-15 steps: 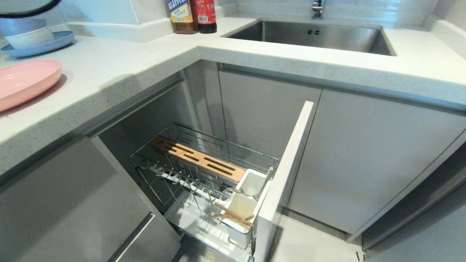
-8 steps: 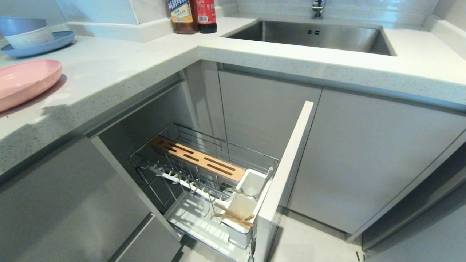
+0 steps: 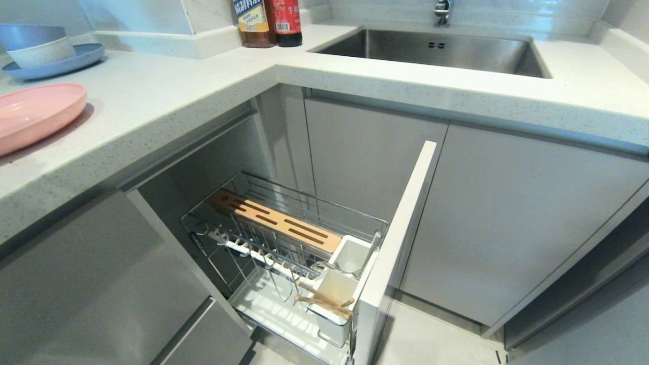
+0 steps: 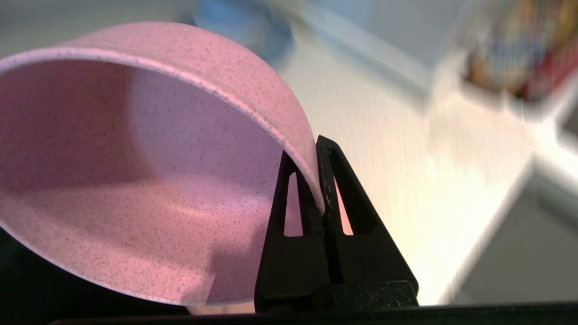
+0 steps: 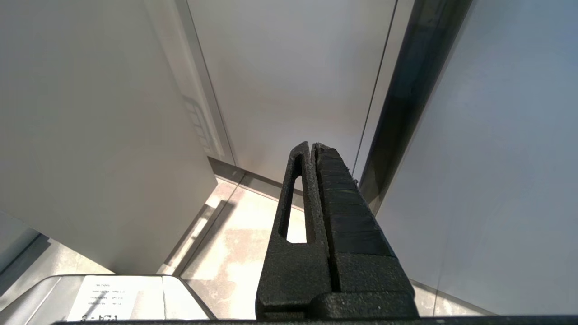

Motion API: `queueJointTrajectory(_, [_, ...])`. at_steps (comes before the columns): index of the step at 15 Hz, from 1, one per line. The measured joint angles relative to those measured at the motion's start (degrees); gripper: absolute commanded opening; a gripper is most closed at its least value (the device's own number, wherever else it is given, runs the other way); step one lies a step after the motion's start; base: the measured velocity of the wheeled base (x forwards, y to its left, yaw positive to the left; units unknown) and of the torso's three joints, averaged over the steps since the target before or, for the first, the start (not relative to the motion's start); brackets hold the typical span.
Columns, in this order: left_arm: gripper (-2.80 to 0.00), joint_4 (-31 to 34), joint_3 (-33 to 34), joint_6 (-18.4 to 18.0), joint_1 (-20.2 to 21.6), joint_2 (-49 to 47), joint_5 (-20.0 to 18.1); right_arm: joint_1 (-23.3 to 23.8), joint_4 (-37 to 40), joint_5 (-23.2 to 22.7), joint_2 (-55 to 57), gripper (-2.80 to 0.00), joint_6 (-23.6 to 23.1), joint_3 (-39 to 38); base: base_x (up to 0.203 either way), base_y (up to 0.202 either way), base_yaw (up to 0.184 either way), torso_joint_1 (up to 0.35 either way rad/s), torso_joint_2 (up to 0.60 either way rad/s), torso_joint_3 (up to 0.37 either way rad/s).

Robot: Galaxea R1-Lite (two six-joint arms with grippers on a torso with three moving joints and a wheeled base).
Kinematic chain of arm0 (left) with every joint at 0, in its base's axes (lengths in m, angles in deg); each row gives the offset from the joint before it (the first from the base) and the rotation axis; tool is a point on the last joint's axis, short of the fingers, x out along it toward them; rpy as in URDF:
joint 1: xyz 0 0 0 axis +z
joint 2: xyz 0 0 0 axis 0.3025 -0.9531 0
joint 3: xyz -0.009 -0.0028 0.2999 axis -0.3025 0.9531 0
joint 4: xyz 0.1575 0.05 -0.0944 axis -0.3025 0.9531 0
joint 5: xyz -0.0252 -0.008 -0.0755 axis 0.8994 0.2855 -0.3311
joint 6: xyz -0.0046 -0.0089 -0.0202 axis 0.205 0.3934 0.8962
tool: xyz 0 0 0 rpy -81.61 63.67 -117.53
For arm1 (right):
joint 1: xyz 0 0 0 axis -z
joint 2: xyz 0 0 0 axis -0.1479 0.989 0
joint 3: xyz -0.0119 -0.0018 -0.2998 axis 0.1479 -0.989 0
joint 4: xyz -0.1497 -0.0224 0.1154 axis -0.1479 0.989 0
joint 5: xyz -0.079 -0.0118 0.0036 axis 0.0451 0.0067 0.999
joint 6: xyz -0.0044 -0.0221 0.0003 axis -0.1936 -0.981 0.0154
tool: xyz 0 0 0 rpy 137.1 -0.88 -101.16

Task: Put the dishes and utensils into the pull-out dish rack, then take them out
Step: Take the bowl out of the cupboard

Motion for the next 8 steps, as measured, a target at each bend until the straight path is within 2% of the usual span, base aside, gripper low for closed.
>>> queueJointTrajectory(1, [-2.80, 4.8, 0.0, 0.0, 1.3, 0.2, -4.0, 0.0, 0.0, 0.0, 0.0, -2.80, 0.0, 0.0, 0.000, 0.000, 0.000, 0.000, 0.00, 0.000])
queueJointTrajectory(3, [-2.80, 9.8, 0.0, 0.0, 2.2, -0.3, -7.6, 0.0, 0.0, 0.0, 0.0, -2.80, 0.0, 0.0, 0.000, 0.000, 0.000, 0.000, 0.00, 0.000])
queueJointTrajectory(8, [-2.80, 14.7, -0.2, -5.1, 2.5, -2.6, -8.6, 0.0, 0.0, 0.0, 0.0, -2.80, 0.0, 0.0, 0.000, 0.000, 0.000, 0.000, 0.00, 0.000])
